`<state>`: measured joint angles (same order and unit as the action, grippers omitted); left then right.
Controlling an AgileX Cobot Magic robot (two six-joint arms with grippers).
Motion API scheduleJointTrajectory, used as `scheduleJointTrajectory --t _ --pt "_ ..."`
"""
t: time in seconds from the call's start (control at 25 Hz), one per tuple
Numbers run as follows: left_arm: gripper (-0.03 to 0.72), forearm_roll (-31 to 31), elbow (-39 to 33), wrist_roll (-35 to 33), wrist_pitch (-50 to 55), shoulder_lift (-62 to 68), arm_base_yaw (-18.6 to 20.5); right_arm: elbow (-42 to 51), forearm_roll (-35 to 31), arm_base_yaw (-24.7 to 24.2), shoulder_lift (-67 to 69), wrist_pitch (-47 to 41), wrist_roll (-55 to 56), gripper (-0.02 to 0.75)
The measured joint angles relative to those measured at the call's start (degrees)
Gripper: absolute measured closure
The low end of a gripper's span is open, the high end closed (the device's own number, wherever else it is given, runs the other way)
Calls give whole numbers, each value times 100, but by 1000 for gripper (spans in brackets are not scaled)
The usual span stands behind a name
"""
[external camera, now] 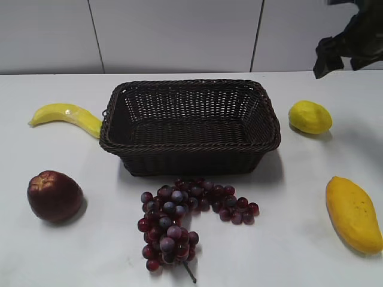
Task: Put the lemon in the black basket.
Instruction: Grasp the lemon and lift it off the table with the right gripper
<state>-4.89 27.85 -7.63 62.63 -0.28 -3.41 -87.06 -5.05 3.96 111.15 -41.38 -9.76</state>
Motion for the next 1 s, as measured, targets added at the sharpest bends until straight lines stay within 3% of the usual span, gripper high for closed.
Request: scheduleJointTrajectory --t 0.24,0.6,0.8,1.0 --pt "453 0 0 4 0 0 0 -861 -349 0 1142 -666 -675 64" --pt "453 0 0 4 0 0 0 -954 -400 0 1787 -582 -942 70" --pt "453 0 0 4 0 0 0 -954 -461 0 1908 -596 -948 118" --pt "453 0 0 1 0 0 0 -1274 -474 0 1873 -1233 -948 119"
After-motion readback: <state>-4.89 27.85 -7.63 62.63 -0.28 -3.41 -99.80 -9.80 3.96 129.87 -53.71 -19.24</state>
